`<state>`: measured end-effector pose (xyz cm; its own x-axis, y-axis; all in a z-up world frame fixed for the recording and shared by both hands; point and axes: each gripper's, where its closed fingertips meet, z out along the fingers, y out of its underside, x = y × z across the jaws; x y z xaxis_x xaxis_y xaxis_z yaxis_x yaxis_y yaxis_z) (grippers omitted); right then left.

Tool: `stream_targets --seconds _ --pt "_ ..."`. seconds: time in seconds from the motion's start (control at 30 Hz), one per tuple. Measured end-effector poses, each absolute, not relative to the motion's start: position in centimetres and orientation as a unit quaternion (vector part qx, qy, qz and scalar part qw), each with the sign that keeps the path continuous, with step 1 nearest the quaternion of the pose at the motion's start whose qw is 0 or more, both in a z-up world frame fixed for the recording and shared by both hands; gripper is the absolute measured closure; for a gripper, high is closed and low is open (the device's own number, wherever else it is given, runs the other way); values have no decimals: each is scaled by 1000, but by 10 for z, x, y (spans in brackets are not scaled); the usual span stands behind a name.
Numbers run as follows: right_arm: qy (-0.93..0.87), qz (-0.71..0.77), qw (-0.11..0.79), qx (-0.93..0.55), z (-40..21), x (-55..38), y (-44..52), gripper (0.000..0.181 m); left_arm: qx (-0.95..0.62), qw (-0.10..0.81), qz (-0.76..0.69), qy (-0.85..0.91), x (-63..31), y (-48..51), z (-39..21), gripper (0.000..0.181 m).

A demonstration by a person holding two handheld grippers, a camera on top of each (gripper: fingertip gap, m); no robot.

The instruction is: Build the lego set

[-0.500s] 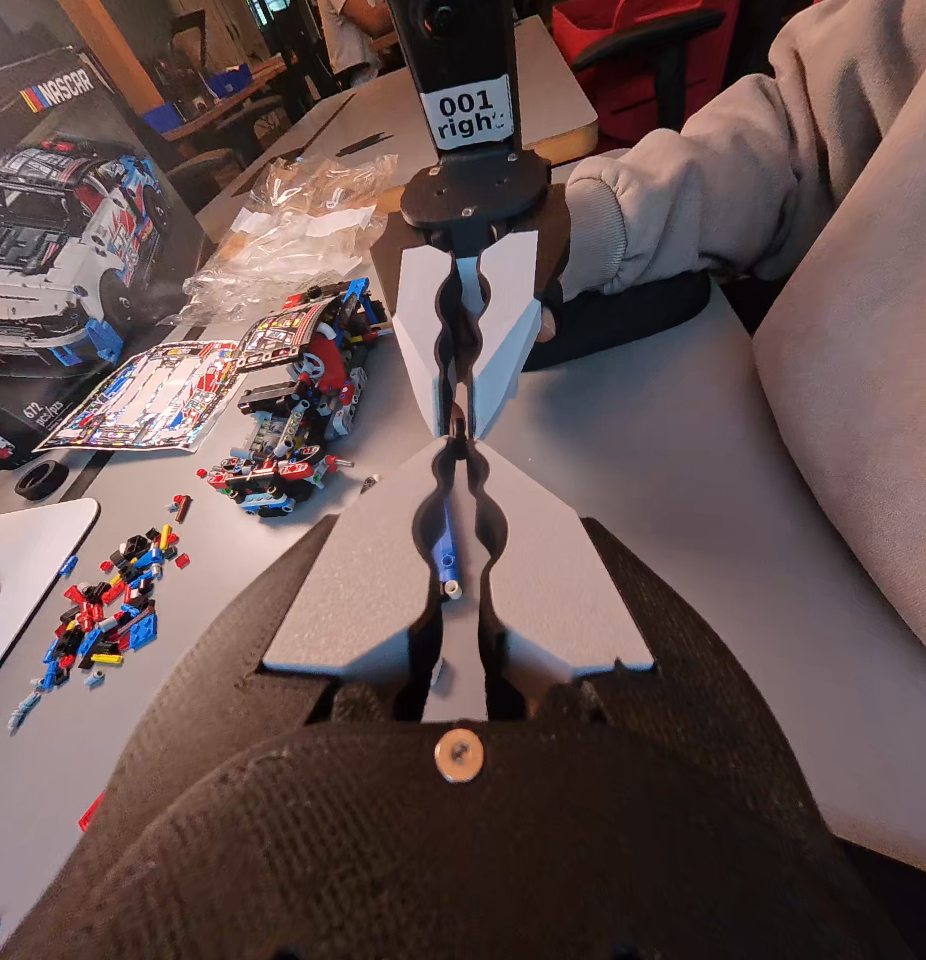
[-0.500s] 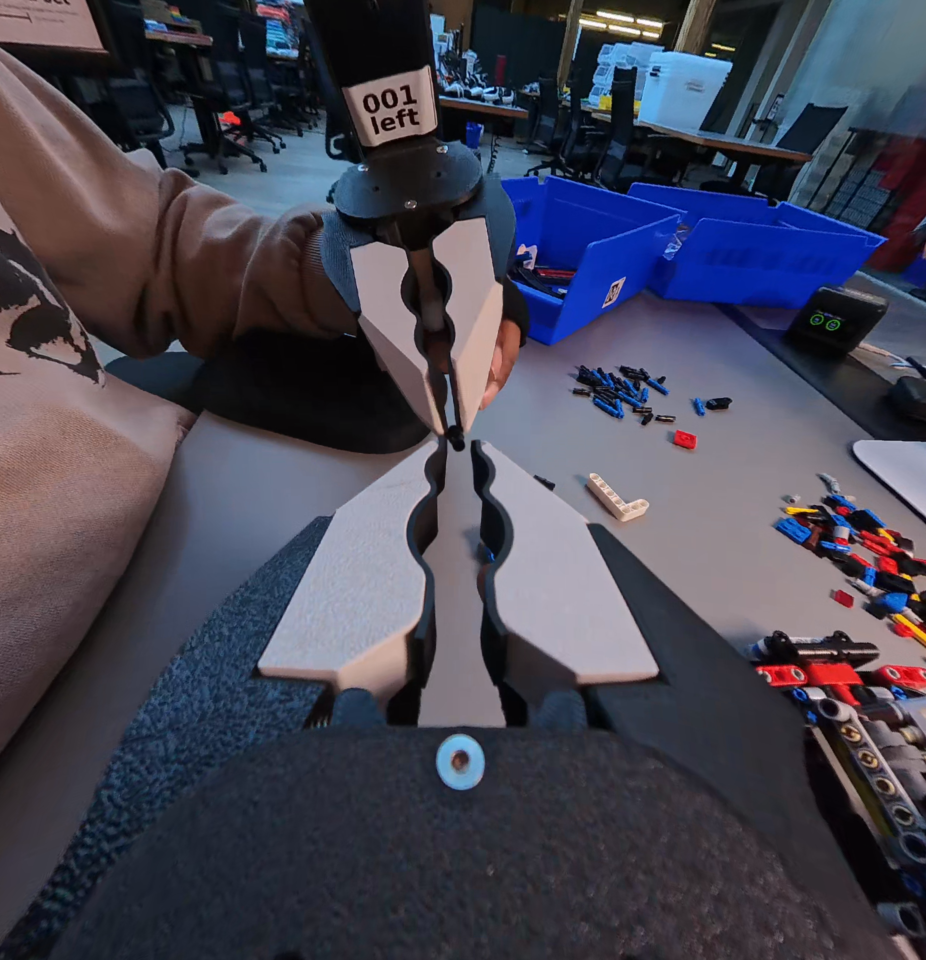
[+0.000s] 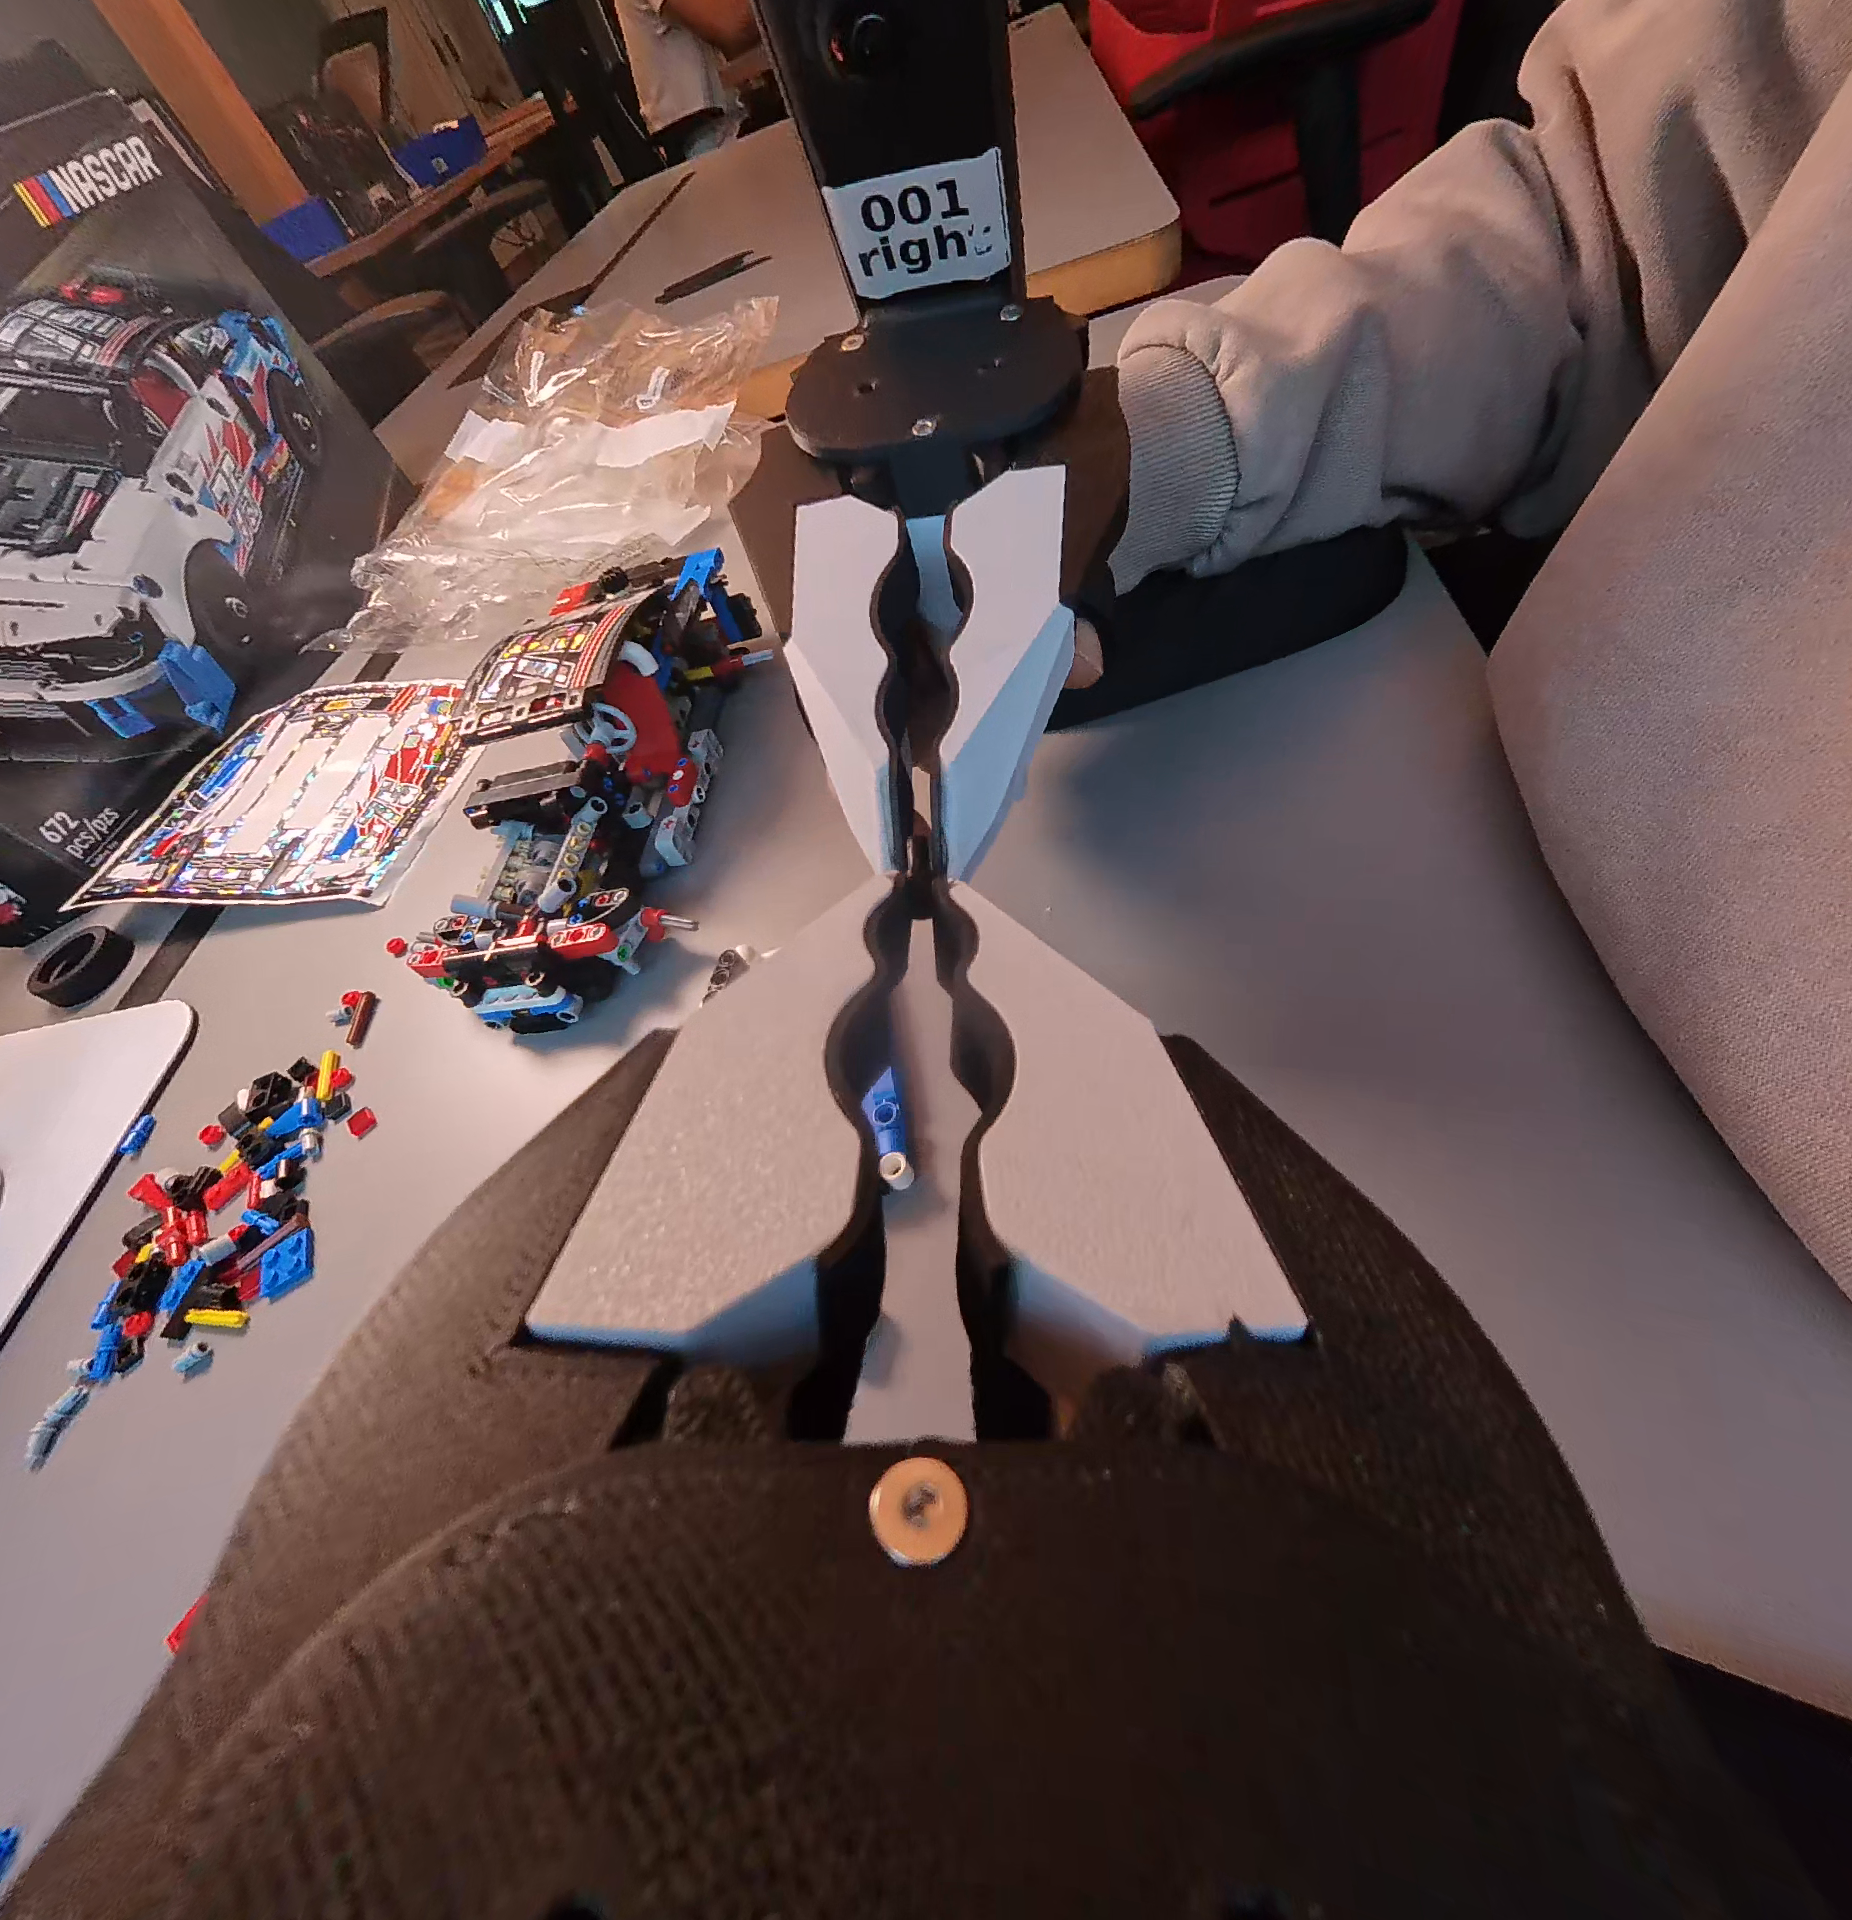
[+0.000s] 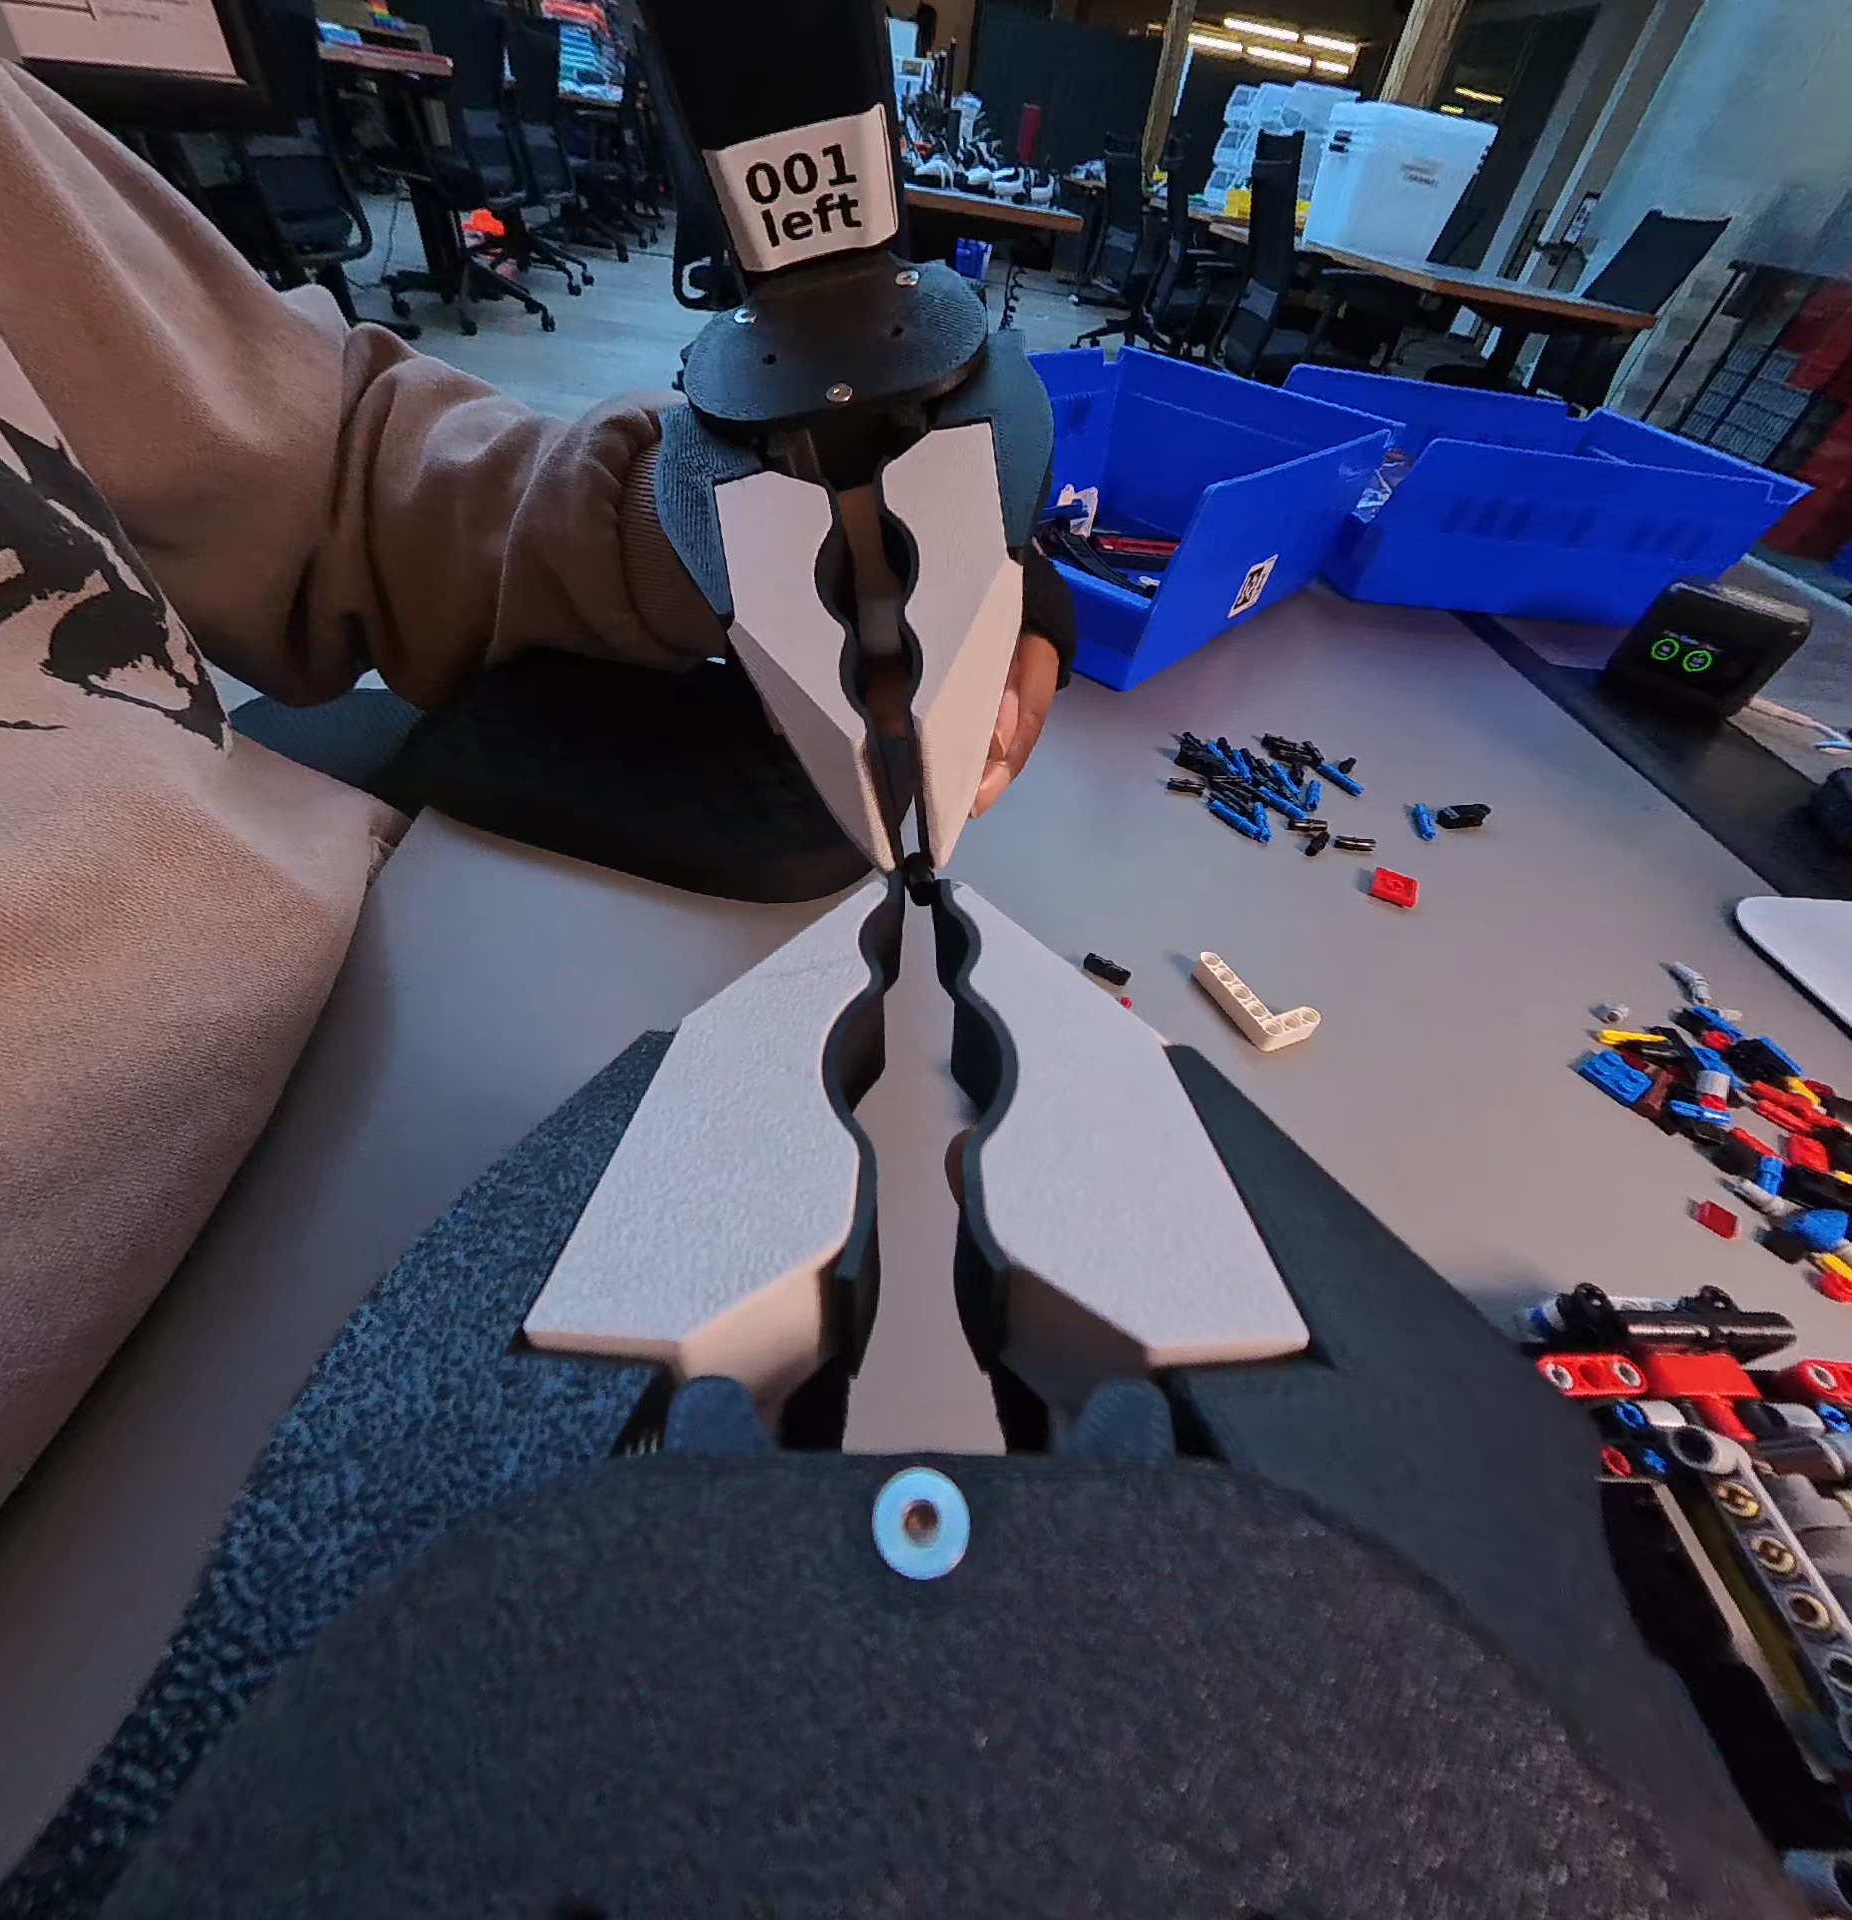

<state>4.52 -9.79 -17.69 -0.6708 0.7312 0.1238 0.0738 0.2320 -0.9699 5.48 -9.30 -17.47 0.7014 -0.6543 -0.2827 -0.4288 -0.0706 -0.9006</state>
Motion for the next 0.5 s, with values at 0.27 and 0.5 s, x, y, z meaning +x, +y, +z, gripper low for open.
stream_targets --seconds 0.27,0.5 --pt "-730 554 293 -274 -178 47 -99 178 -730 561 -99 378 56 -94 -180 180" --pt "-699 566 320 -298 -164 41 -82 179 -743 594 -77 297 15 -87 -162 161"
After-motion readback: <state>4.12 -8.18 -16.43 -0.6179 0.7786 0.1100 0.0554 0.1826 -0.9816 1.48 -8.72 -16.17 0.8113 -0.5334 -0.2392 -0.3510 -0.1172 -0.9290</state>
